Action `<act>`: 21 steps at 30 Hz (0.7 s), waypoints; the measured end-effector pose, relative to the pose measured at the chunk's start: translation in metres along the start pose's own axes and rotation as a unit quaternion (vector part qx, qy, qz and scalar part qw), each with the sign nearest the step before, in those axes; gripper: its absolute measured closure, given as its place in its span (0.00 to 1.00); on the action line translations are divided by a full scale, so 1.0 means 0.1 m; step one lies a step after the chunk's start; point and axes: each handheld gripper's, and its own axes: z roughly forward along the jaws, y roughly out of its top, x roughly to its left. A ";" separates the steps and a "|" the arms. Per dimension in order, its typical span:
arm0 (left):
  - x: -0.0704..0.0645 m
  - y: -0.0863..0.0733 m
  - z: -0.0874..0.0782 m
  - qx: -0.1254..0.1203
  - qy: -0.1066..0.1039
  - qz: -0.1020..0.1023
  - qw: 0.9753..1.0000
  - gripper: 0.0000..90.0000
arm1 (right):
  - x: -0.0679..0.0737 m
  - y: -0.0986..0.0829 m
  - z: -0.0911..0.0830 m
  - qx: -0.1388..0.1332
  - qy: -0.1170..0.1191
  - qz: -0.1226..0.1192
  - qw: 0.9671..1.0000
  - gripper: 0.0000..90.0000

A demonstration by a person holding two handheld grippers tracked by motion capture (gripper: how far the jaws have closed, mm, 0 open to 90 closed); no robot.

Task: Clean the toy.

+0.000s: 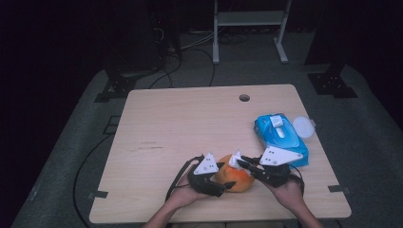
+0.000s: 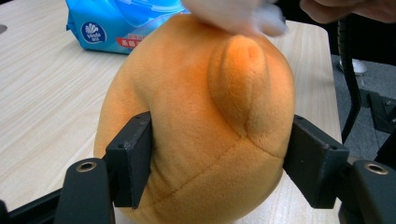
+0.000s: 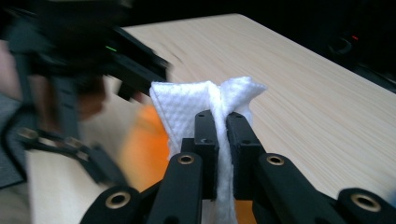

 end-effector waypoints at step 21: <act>-0.14 0.02 0.05 0.011 0.003 0.059 0.998 0.38 | -0.25 -0.14 -0.01 0.025 0.002 0.035 0.999 0.92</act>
